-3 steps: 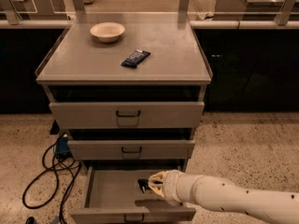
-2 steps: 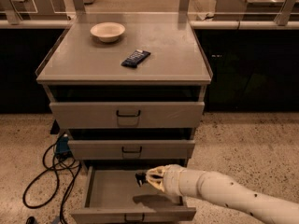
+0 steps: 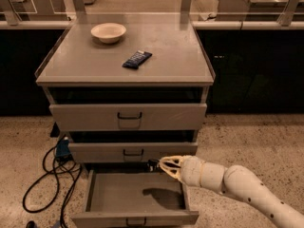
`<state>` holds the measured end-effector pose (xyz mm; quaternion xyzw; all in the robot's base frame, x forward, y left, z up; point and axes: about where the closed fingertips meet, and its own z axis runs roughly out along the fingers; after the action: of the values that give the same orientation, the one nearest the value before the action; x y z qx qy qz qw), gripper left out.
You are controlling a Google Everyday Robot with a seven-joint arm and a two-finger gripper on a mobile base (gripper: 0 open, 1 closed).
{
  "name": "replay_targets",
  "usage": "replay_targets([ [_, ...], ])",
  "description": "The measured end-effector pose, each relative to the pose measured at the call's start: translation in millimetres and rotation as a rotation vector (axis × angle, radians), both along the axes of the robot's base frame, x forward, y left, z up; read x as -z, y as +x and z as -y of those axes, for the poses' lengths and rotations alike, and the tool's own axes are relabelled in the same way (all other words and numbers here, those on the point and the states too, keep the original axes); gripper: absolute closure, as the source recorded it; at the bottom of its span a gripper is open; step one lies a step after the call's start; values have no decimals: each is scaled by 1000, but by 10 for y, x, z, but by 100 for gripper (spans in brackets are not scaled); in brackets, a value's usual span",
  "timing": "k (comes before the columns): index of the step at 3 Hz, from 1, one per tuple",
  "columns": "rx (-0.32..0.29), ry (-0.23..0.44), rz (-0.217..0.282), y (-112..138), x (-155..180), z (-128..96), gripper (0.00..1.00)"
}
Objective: Place rxbar chocolate into bottom drawer
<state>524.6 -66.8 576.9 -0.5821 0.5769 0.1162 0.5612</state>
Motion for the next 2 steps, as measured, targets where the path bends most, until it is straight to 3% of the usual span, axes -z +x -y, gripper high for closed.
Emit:
replay_targets([
  [1, 6, -42, 10, -7, -63, -13, 100],
  [2, 30, -57, 42, 287, 124, 40, 100],
])
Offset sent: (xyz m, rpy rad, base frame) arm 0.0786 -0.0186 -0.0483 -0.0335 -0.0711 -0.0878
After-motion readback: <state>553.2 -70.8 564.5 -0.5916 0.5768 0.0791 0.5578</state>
